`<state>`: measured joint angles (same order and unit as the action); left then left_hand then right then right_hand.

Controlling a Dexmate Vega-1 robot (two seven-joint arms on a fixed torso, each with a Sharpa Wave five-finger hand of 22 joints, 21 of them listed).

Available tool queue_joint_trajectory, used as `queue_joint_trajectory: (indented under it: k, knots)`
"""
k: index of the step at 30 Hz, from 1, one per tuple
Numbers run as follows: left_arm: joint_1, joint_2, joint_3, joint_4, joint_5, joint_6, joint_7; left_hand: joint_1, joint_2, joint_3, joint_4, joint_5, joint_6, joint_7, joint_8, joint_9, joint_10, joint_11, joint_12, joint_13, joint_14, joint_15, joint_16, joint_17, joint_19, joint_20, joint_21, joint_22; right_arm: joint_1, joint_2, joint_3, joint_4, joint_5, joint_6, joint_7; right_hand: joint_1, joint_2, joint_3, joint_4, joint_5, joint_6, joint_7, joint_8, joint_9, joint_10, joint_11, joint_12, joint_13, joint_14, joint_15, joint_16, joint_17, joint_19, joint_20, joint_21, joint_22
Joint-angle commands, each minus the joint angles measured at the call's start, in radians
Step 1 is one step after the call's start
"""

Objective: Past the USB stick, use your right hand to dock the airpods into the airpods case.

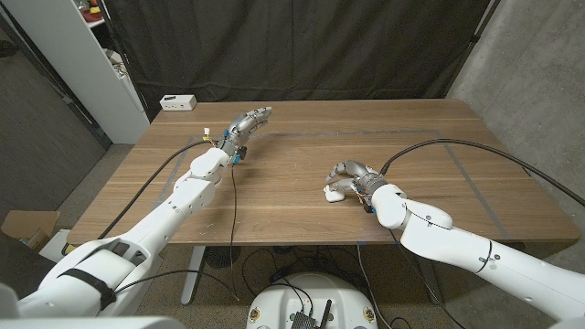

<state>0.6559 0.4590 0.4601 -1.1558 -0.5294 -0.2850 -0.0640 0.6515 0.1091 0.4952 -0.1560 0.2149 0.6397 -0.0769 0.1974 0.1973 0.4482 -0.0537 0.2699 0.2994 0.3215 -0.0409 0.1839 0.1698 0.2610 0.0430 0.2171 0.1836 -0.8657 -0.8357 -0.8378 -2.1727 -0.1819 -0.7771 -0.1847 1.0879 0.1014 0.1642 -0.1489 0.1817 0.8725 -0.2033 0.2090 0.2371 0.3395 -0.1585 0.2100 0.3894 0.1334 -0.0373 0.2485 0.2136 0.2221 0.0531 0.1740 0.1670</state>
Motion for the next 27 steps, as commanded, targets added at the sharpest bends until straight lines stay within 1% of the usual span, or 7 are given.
queue_joint_trajectory:
  k: [1, 4, 6, 10, 13, 23, 27]
  knots:
    - [0.002, -0.001, 0.001, -0.003, 0.002, 0.004, 0.004, -0.006, 0.0, -0.001, 0.001, 0.004, 0.007, 0.001, 0.001, 0.003, 0.003, 0.002, -0.003, 0.001, -0.005, -0.052, -0.002, 0.002, -0.003, -0.002, -0.004, 0.003, 0.01, -0.004, -0.017, -0.01, -0.068, -0.021, 0.051, 0.006, -0.002, 0.01, -0.003, 0.001, 0.001, -0.016, -0.001, 0.0, -0.018, -0.02, -0.009, -0.006, -0.037, -0.104, -0.018, -0.007, -0.045, 0.013, -0.002, 0.001]
    - [0.001, -0.002, 0.002, -0.001, 0.003, 0.004, 0.004, -0.007, -0.001, -0.001, 0.001, 0.005, 0.008, 0.002, 0.001, 0.003, 0.004, 0.002, -0.003, 0.002, -0.006, -0.052, -0.002, 0.002, -0.003, -0.003, -0.004, 0.003, 0.019, -0.004, -0.029, -0.017, -0.09, -0.037, 0.069, 0.011, -0.001, 0.015, -0.005, 0.0, -0.003, -0.018, -0.003, -0.003, -0.036, -0.026, -0.014, -0.013, -0.072, -0.097, -0.033, -0.011, -0.087, 0.027, -0.004, 0.001]
    - [0.0, -0.004, 0.003, 0.001, 0.002, 0.003, 0.003, -0.007, -0.002, -0.001, 0.001, 0.005, 0.008, 0.002, 0.001, 0.003, 0.004, 0.001, -0.003, 0.002, -0.006, -0.052, -0.002, 0.002, -0.003, -0.003, -0.004, 0.003, 0.016, 0.0, -0.026, -0.016, -0.094, -0.036, 0.068, 0.012, -0.001, 0.016, -0.006, 0.0, -0.004, -0.019, -0.004, -0.004, -0.04, -0.026, -0.015, -0.015, -0.078, -0.096, -0.035, -0.012, -0.094, 0.031, -0.003, 0.001]
    - [-0.002, -0.008, 0.005, 0.005, 0.003, 0.003, 0.003, -0.008, -0.003, -0.002, 0.0, 0.005, 0.008, 0.001, 0.001, 0.003, 0.003, 0.002, -0.004, 0.001, -0.005, -0.051, -0.002, 0.002, -0.004, -0.003, -0.004, 0.003, 0.013, 0.004, -0.018, -0.013, -0.093, -0.034, 0.078, 0.014, 0.0, 0.019, -0.006, 0.001, -0.003, -0.019, -0.004, -0.005, -0.044, -0.029, -0.015, -0.018, -0.081, -0.096, -0.036, -0.013, -0.097, 0.031, 0.0, 0.001]
    - [-0.003, -0.009, 0.006, 0.007, 0.003, 0.005, 0.003, -0.009, -0.003, -0.002, 0.0, 0.005, 0.008, 0.001, 0.0, 0.003, 0.002, 0.0, -0.004, 0.001, -0.006, -0.051, -0.002, 0.002, -0.003, -0.002, -0.004, 0.003, 0.013, 0.003, -0.014, -0.012, -0.093, -0.03, 0.087, 0.015, 0.0, 0.02, -0.007, 0.001, -0.001, -0.019, -0.003, -0.005, -0.042, -0.023, -0.013, -0.019, -0.081, -0.095, -0.036, -0.013, -0.098, 0.031, 0.002, 0.001]
    - [-0.004, -0.012, 0.009, 0.002, 0.004, 0.013, 0.007, -0.011, -0.004, -0.002, 0.0, 0.006, 0.009, 0.004, 0.0, 0.003, 0.005, 0.002, -0.004, 0.001, -0.005, -0.051, -0.002, 0.002, -0.002, -0.003, -0.004, 0.003, 0.009, -0.003, -0.001, -0.008, -0.086, -0.015, 0.113, 0.017, 0.003, 0.024, -0.007, 0.003, 0.001, -0.019, -0.003, -0.006, -0.043, -0.025, -0.012, -0.023, -0.075, -0.099, -0.032, -0.014, -0.097, 0.026, 0.006, 0.001]
    - [-0.005, -0.014, 0.009, 0.004, 0.005, 0.012, 0.007, -0.012, -0.005, -0.002, 0.0, 0.007, 0.009, -0.001, 0.0, 0.002, 0.002, 0.001, -0.005, 0.001, -0.005, -0.051, -0.002, 0.002, -0.002, -0.003, -0.004, 0.003, 0.006, -0.003, 0.005, -0.003, -0.081, -0.009, 0.115, 0.017, 0.003, 0.024, -0.007, 0.003, 0.0, -0.019, -0.004, -0.007, -0.041, -0.026, -0.011, -0.024, -0.071, -0.099, -0.031, -0.014, -0.096, 0.027, 0.007, 0.001]
